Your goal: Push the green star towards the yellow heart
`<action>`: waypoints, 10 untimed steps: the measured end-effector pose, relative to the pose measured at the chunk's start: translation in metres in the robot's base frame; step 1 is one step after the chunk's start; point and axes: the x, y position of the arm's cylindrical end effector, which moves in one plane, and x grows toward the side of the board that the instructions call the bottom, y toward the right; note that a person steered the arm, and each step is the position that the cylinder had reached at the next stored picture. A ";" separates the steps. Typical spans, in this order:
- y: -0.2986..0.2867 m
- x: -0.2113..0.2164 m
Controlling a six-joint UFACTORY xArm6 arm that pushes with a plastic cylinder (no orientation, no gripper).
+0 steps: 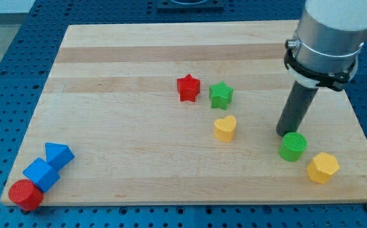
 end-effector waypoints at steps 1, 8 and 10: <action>-0.006 -0.083; -0.199 -0.145; -0.192 -0.119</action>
